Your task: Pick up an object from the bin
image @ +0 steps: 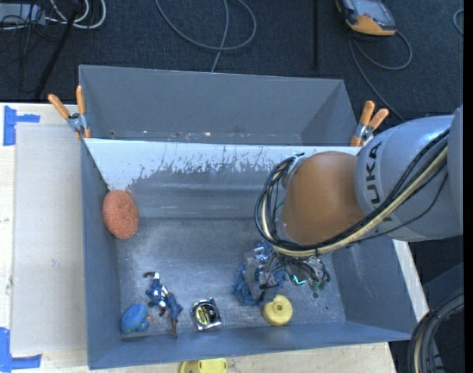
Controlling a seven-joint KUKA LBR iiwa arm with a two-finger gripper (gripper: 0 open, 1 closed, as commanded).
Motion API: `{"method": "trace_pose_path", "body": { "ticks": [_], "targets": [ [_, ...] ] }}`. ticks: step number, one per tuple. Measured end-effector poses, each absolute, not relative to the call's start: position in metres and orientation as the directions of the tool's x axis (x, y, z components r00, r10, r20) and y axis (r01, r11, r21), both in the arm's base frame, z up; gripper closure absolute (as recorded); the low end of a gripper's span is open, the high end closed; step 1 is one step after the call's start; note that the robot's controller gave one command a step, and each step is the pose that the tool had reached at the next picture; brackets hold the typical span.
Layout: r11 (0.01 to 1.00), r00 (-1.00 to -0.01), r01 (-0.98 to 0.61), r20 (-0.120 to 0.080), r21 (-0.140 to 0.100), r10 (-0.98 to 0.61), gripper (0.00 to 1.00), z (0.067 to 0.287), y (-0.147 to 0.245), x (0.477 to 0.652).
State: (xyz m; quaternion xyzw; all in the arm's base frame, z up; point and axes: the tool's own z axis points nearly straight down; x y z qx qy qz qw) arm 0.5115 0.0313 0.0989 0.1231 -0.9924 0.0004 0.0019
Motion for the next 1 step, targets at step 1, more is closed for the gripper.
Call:
{"method": "trace_pose_path", "body": {
  "ticks": [1],
  "targets": [
    [0.909, -0.909, -0.417, -0.002, 0.001, -0.417, 0.00, 0.1184, 0.0554, 0.5182]
  ]
}}
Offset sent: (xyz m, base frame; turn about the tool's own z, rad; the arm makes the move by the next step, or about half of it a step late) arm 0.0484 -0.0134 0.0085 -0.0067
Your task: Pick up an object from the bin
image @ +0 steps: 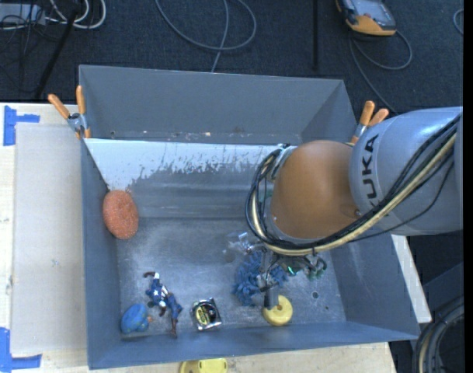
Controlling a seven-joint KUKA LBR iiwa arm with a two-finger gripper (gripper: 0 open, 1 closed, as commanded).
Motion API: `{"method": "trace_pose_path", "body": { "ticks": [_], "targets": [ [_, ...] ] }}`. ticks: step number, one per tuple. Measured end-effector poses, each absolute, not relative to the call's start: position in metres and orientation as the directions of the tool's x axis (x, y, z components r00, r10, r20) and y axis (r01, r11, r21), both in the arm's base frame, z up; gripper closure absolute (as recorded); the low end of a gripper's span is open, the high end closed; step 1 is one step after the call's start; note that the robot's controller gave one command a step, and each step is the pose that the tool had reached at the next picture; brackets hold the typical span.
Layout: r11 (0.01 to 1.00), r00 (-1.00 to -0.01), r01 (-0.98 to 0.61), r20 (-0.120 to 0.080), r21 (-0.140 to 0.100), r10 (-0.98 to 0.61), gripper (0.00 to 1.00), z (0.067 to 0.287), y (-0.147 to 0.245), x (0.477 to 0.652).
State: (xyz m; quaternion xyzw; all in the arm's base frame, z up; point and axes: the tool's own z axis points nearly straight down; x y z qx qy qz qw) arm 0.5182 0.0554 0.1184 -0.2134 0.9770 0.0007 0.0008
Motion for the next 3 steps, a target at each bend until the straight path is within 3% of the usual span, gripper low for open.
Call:
{"method": "trace_pose_path", "body": {
  "ticks": [1, 2, 3],
  "targets": [
    [0.951, -0.951, -0.310, -0.001, 0.002, -0.310, 0.00, 0.112, 0.035, 0.543],
    [0.898, -0.898, -0.440, 0.000, 0.001, -0.440, 1.00, 0.083, -0.015, 0.512],
    [0.899, -0.899, -0.439, 0.000, 0.001, -0.439, 1.00, 0.083, -0.015, 0.512]
  ]
}}
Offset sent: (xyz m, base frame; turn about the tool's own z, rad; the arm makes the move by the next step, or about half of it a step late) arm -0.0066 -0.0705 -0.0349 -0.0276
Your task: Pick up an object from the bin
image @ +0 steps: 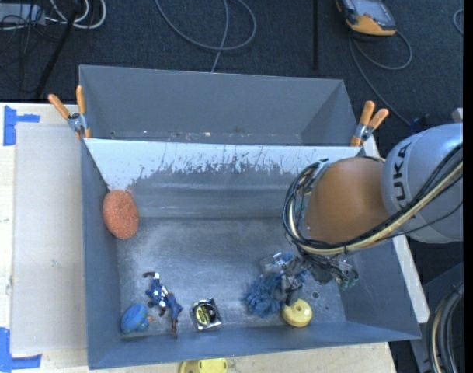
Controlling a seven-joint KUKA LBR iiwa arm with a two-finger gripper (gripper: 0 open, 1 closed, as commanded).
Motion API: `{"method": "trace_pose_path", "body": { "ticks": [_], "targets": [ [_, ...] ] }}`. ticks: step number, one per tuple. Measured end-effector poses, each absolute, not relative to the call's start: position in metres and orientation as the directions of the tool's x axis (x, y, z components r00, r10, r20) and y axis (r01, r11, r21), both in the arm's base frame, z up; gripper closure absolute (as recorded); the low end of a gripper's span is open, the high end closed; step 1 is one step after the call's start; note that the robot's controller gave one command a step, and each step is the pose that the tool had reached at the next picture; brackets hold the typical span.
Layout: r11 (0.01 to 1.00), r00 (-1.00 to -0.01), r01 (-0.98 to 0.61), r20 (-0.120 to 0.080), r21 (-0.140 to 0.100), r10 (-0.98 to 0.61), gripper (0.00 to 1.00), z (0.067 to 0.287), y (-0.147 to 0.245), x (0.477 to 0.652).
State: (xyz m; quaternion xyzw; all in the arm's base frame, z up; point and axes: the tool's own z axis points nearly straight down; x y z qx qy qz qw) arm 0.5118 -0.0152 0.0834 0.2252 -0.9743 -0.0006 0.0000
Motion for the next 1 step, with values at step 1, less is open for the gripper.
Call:
{"method": "trace_pose_path", "body": {
  "ticks": [1],
  "targets": [
    [0.895, -0.895, -0.446, -0.005, -0.002, -0.446, 1.00, 0.2571, -0.0075, 0.4775]
  ]
}}
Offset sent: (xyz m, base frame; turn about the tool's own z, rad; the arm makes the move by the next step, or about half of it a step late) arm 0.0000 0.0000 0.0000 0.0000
